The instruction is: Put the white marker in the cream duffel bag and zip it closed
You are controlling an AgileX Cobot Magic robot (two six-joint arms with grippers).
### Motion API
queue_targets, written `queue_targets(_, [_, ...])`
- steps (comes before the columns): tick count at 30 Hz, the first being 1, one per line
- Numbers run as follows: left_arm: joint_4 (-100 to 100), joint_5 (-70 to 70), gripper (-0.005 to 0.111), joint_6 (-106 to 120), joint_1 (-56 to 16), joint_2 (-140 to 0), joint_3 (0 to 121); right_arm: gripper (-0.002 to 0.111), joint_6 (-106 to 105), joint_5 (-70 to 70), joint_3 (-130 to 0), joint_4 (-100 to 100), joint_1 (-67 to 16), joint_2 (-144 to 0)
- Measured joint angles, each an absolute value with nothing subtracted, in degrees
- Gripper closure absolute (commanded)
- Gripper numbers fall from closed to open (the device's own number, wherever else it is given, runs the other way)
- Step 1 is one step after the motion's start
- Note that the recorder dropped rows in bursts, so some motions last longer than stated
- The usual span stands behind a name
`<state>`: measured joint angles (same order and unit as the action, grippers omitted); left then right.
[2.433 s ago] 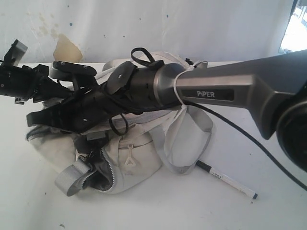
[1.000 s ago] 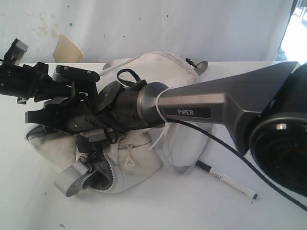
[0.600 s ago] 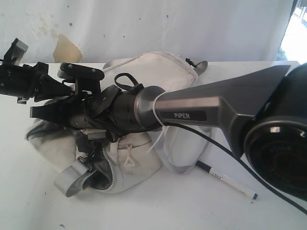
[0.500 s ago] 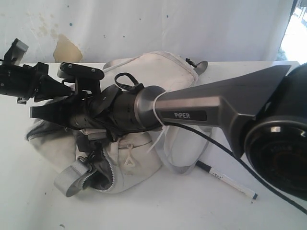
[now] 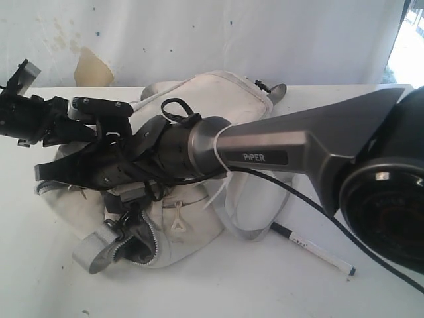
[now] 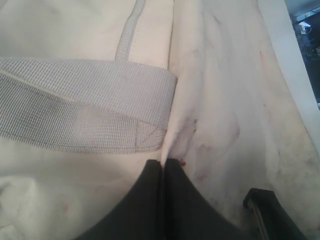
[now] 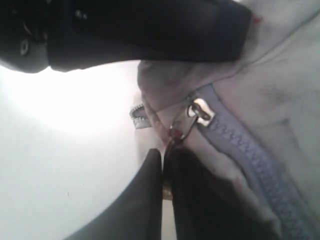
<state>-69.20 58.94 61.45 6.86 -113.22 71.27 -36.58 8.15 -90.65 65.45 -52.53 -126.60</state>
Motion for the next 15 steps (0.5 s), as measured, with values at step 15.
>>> queue_targets(15, [-69.67,58.81,0.106,60.17,6.65,-113.22,71.27,0.108,-22.79,31.63,-90.65,46.3,-44.98,-120.6])
